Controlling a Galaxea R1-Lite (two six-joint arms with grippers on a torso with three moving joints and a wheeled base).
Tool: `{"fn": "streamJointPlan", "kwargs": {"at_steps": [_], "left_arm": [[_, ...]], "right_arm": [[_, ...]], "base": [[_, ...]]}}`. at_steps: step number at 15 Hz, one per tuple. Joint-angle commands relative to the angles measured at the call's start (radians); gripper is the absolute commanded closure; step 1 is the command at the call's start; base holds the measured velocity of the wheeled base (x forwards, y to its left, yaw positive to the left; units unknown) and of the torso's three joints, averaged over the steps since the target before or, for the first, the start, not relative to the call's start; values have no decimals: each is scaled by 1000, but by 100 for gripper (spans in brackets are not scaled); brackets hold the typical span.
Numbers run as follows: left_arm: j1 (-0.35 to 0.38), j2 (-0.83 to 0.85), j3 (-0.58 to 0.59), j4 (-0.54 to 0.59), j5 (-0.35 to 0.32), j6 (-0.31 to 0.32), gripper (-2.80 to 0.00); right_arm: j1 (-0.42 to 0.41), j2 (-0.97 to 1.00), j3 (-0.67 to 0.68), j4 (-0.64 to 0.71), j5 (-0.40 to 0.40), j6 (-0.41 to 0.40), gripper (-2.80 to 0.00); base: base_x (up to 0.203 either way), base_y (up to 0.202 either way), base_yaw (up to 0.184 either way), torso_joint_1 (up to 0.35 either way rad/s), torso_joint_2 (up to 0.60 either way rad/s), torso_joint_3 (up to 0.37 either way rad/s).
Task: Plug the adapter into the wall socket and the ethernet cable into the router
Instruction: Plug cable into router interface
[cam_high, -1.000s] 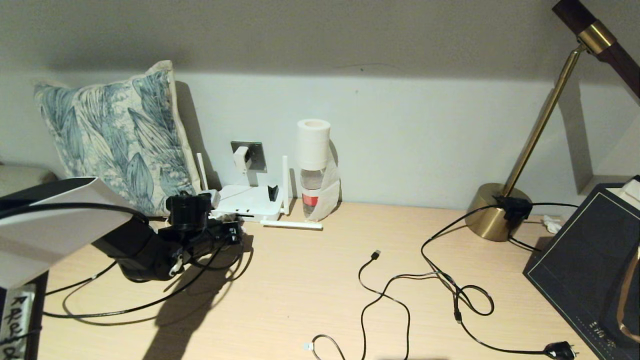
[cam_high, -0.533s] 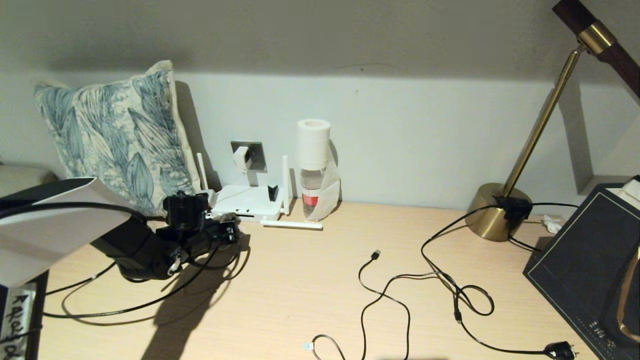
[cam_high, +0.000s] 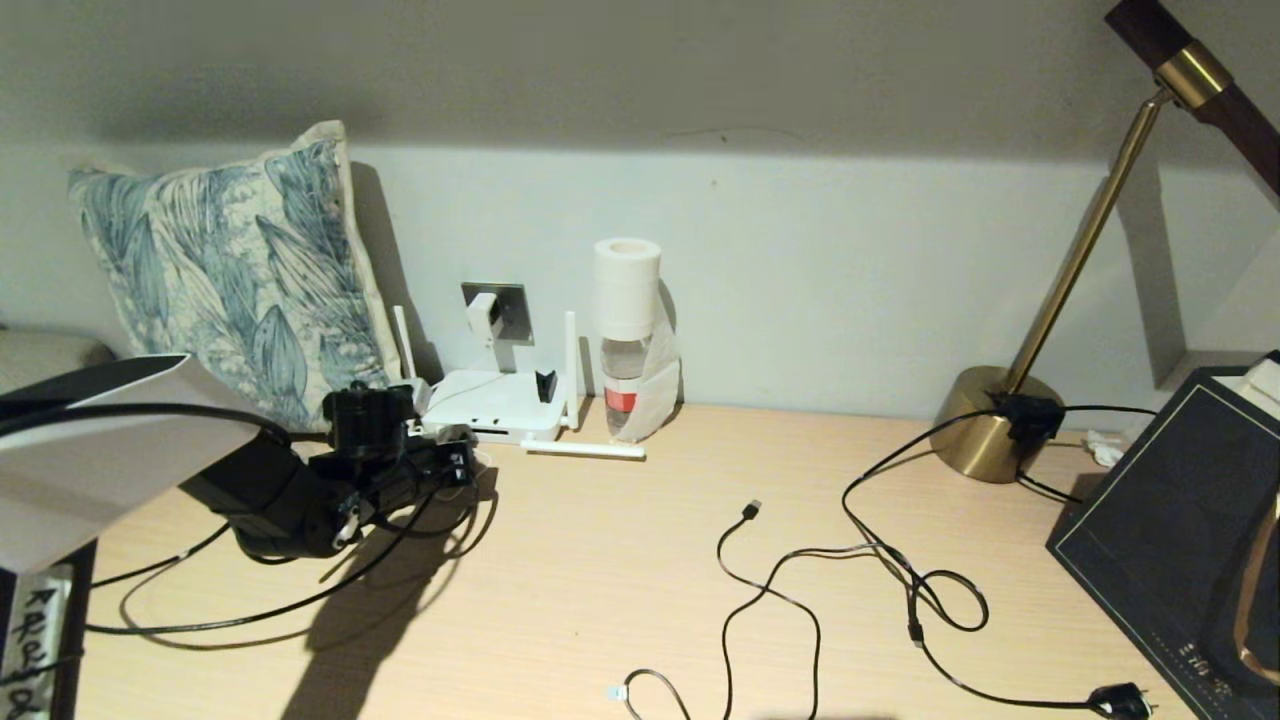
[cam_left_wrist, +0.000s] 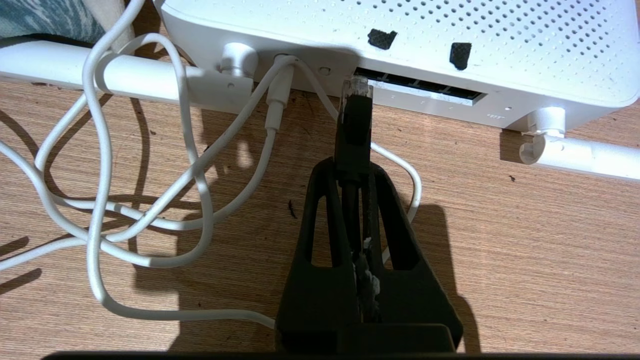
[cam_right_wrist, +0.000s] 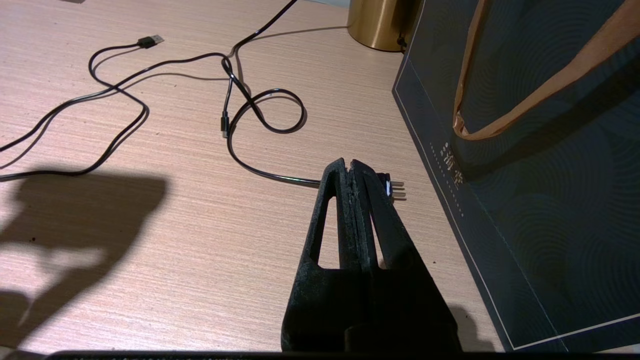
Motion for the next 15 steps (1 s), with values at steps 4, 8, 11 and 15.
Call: {"fn": "streamJointPlan", "kwargs": {"at_steps": [4,8,11,15], "left_arm": [[-1,11,-9,-5,0,-1,0],[-5,20,-15,-5,0,-1,0],[-9,22,-16,-5,0,-1,0],[-9,22,-16,-5,0,-1,0]], "right_arm": [[0,2,0,1,1,-1,0],[0,2,0,1,1,-1,0],[0,2,0,1,1,-1,0],[0,2,0,0,1,-1,0]], "base": [[0,0,0,0,0,0],[0,0,0,0,0,0],[0,0,0,0,0,0],[0,0,0,0,0,0]]}}
